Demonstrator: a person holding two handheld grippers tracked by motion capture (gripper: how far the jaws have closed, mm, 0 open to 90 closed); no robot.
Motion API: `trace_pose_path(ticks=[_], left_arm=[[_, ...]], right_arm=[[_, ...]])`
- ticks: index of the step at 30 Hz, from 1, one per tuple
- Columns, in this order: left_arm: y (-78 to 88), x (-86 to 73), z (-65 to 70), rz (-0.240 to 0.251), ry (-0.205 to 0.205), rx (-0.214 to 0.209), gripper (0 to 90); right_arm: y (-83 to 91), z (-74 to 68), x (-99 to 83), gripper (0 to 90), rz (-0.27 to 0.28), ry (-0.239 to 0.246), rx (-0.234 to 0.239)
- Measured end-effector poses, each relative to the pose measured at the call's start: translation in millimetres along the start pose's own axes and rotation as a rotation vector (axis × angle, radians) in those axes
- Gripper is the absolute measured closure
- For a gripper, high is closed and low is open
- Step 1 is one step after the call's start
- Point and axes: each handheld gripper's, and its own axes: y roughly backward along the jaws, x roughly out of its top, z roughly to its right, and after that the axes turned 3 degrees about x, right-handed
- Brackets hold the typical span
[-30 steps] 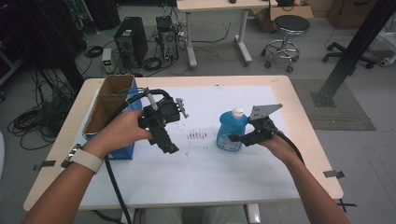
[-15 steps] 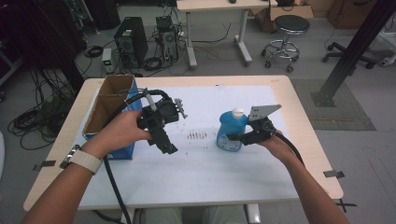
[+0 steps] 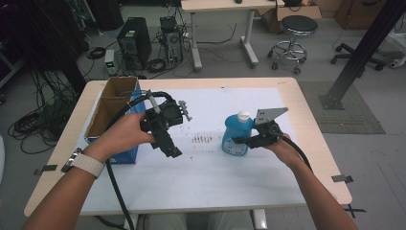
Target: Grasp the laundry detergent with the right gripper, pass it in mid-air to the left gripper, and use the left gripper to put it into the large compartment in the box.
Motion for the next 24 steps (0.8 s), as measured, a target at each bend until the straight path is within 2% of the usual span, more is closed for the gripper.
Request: trace_pose_path(ticks=[3,6,9,14,21,24], left_arm=[[3.1,1.2,0.0,0.006,-0.002,0.004,3.9],[7.6,2.8,0.7,0.014,-0.006,0.011,4.0],[11.7,4.2,1.2,0.022,-0.008,0.015,4.0],[23.7,10.4,3.3,0.038,-0.02,0.025,4.0],[37.8,20.6,7.1,0.043,-0.047,0.037,4.0],[47.2,29.1,9.5,0.045,-0.065,0.037,4.0]], right_arm=[[3.1,-0.6,2.8,45.1,0.015,0.011,0.001],[11.3,0.0,8.8,45.0,0.041,-0.001,0.005],[17.4,-0.8,14.7,45.0,0.045,0.006,0.009],[33.3,-7.2,34.2,44.9,0.032,0.027,0.031],[42.2,-17.3,48.6,44.9,0.006,0.046,0.066],[46.5,-26.0,57.4,44.8,-0.018,0.062,0.081]])
